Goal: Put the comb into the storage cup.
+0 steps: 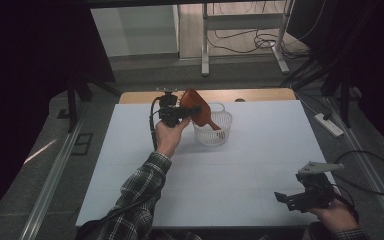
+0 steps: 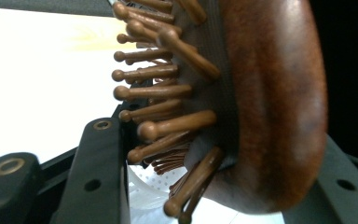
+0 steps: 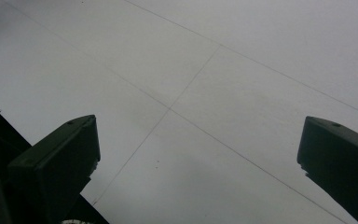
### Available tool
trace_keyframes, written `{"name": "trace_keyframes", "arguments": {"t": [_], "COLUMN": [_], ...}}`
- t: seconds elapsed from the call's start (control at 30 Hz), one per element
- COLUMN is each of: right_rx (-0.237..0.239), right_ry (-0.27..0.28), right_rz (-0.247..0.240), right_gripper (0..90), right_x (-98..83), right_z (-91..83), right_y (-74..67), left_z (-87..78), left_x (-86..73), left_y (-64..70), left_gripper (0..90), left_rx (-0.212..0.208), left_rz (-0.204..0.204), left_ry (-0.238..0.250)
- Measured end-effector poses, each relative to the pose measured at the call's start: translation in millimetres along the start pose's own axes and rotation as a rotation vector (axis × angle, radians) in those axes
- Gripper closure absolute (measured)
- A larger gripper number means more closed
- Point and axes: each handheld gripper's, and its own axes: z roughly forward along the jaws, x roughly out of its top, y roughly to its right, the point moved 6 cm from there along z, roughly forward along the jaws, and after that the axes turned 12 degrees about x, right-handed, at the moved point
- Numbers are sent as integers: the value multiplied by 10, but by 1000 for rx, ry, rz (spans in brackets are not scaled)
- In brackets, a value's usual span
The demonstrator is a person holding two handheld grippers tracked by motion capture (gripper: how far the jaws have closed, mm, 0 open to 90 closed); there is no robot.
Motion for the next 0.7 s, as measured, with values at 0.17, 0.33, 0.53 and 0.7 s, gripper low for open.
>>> {"name": "trace_keyframes", "arguments": {"t": [0.17, 0.33, 0.53, 0.7], "right_rx": [1, 2, 2, 2], "right_ry": [-1, -3, -4, -5], "right_rz": [-4, -1, -4, -4], "right_gripper": [0, 0, 0, 0], "right_x": [0, -1, -2, -2], "right_z": [2, 4, 4, 6], "right_y": [2, 1, -1, 0], "left_z": [31, 65, 96, 96], "left_x": [-19, -56, -95, -115], "left_y": [-13, -18, -32, -25], "left_gripper": [529, 527, 523, 513], "left_rx": [-1, 13, 11, 16], "left_rz": [-18, -17, -36, -34], "left_ry": [2, -4, 2, 6]}}
